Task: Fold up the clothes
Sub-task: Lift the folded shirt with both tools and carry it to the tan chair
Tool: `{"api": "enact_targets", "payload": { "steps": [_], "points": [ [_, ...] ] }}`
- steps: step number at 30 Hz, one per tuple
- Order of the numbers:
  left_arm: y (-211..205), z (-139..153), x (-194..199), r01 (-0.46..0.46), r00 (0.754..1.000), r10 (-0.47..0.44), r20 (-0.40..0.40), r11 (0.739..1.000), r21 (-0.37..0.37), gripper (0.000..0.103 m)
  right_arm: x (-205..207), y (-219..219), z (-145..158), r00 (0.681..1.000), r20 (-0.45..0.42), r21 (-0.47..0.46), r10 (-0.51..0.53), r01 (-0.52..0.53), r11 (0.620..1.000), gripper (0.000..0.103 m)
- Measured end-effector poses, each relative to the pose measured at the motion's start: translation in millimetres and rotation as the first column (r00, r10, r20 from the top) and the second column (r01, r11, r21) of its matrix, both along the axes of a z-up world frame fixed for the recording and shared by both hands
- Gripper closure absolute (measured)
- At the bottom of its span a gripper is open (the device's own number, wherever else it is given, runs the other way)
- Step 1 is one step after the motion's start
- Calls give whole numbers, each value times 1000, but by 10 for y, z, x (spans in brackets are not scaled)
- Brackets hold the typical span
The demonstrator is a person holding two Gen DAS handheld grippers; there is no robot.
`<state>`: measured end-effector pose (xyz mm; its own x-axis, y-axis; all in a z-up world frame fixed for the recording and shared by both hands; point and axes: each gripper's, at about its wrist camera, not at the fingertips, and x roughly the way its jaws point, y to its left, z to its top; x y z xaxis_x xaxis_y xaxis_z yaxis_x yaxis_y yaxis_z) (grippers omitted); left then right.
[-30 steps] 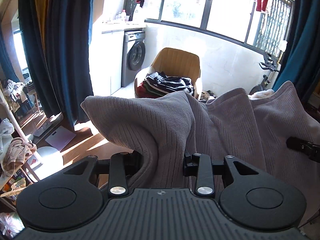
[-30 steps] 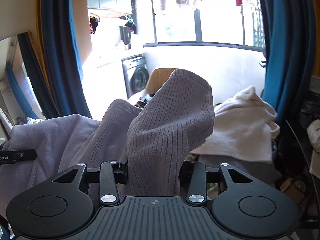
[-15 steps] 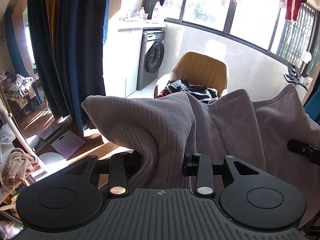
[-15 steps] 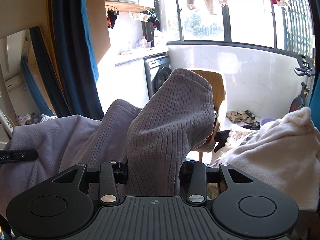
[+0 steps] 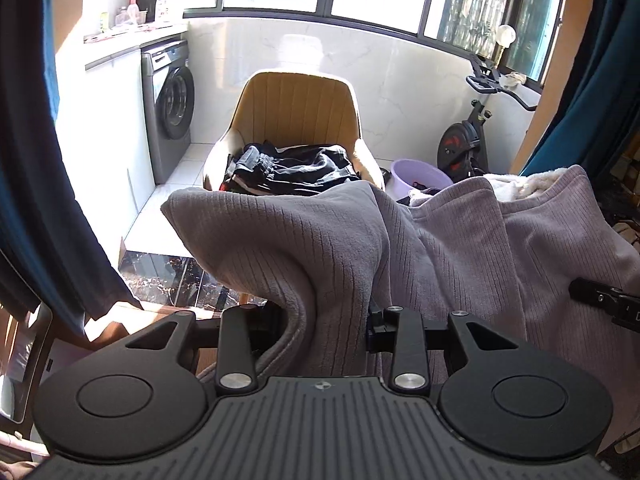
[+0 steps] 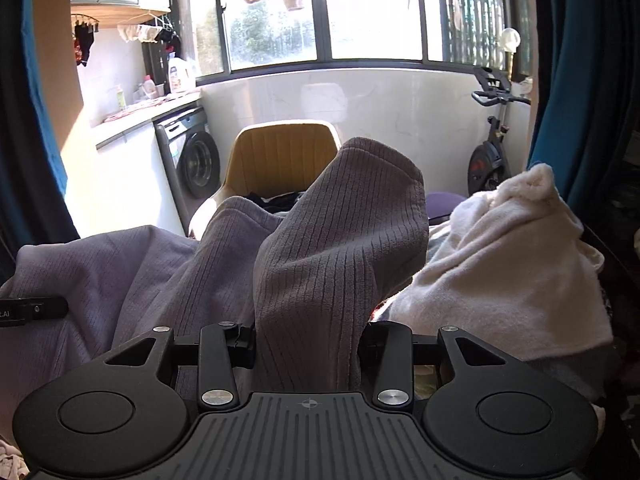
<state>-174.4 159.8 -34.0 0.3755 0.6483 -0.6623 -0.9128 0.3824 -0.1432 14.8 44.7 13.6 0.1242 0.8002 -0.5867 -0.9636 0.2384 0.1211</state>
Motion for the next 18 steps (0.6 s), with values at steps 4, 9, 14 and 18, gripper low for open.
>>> {"api": "enact_targets", "payload": {
  "steps": [4,9,14,18],
  "points": [
    [430,-156,41,86,996,-86,23,996,-38,67,-92,230,-144,995,7,-26,-102,102,994,66],
    [1061,-328,177,155,988,-153,34,985,-78,67,-4,627,-332,980,16,-54,-197,198,979,66],
    [1887,-383,440,171,985,-171,16,982,-78,67,308,1313,-524,974,-9,-62,-226,225,972,66],
    [2694,-333,649,141,990,-141,2,987,-80,67,764,2083,-595,975,-46,-53,-216,213,976,66]
  ]
}}
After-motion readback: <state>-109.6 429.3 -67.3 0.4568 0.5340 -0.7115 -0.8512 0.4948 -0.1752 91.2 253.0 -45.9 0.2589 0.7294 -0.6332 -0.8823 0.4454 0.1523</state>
